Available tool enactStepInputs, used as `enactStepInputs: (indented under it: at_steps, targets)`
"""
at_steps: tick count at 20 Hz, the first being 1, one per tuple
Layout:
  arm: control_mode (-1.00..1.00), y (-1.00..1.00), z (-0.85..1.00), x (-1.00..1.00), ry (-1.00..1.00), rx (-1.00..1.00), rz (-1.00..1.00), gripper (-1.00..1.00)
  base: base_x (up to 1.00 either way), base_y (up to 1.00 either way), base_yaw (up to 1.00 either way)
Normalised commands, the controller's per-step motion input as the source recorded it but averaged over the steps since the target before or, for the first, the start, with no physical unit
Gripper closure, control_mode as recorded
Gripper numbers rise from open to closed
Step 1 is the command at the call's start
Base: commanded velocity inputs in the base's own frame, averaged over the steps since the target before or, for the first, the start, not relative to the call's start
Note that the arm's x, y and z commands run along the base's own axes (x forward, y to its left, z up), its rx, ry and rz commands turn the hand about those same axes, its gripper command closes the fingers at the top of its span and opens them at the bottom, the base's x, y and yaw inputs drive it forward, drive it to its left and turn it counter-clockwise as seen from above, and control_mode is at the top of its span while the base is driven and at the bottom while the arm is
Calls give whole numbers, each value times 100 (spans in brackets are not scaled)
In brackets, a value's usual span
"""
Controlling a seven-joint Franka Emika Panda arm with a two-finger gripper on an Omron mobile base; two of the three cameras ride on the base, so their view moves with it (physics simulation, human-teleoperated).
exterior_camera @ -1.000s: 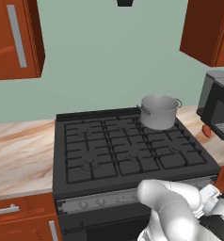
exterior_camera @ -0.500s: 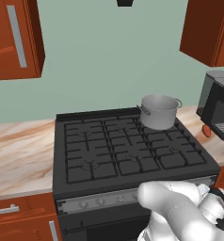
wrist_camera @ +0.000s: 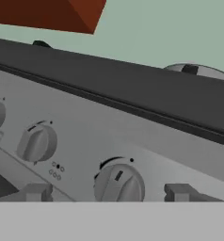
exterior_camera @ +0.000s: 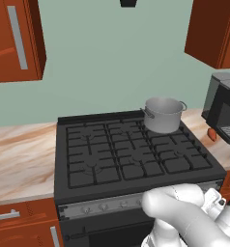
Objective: Turn on the burner for the pot on the stove. Wait thirty seconds for the pot to heat up. Then add the sweet potato to the pot.
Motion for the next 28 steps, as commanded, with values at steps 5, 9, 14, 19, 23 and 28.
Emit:
enactStepInputs:
  at_steps: [5,9,14,19,23,28]
  targets:
    - [-100,6,-38,0,0,-2,0,100,0,0,0]
    - [-100,27,-13,1,0,-2,0,100,0,0,0]
    - [-100,20,5,6,-1,0,0,100,0,0,0]
    - [-100,42,32,13,-6,0,0,100,0,0,0]
    - [-100,55,46,41,-6,0,-1,100,0,0,0]
    - [-100,43,64,73,-9,0,-1,100,0,0,0]
